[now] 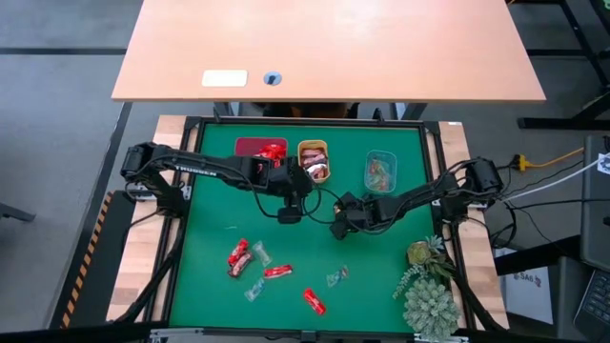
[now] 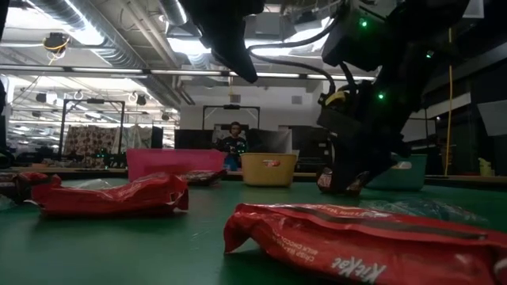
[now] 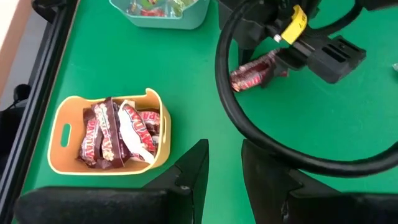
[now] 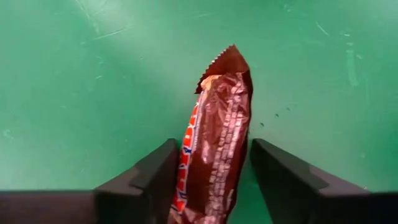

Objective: Sort candy
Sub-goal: Put the brown chocolate bar into the yellow bin

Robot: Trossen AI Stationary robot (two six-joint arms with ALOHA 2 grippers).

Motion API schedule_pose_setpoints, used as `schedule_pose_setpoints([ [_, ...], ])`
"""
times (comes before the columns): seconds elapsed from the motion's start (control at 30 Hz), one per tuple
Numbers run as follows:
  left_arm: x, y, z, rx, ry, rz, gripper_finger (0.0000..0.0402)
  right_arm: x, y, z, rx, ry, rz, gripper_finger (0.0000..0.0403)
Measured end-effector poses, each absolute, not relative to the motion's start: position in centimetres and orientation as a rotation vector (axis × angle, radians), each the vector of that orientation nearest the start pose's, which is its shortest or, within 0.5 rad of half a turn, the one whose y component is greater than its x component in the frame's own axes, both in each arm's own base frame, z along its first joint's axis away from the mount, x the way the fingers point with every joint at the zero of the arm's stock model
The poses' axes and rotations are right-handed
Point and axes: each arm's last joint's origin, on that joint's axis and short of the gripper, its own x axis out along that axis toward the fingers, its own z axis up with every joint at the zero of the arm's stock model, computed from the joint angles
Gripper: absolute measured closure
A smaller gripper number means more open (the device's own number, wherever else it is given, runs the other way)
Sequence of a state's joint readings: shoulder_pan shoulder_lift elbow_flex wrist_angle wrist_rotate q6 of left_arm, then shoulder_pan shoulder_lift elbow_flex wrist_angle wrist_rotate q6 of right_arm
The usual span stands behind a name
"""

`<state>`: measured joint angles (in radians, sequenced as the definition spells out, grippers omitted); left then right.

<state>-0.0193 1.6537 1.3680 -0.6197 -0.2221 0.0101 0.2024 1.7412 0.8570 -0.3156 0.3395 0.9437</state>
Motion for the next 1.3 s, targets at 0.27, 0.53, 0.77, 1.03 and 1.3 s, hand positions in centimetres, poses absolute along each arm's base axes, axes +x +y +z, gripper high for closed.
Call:
schedule_pose_setpoints([
  [0.27,33.1,-0.8,30.2,0.128,0.901,0.163,0.0310,29.9,5.2,12.6,0.517,0.994,-0.622,0.0281],
  [0.53,30.0,-2.4,32.0,0.119,0.920,0.133,0.0310,32.3,5.8,15.1,0.501,0.945,-0.494,0.0309],
  [0.77,27.2,-3.7,29.5,0.072,0.946,0.177,0.0310,35.0,5.2,18.8,0.378,0.857,-0.376,0.0309],
  [1.03,24.6,-5.6,24.9,-0.053,0.986,0.260,0.0310,37.3,1.2,22.6,0.114,0.782,-0.312,0.0310],
  [1.3,23.5,-7.4,23.4,-0.151,1.010,0.274,0.0310,37.4,-4.6,23.4,-0.111,0.804,-0.340,0.0310],
])
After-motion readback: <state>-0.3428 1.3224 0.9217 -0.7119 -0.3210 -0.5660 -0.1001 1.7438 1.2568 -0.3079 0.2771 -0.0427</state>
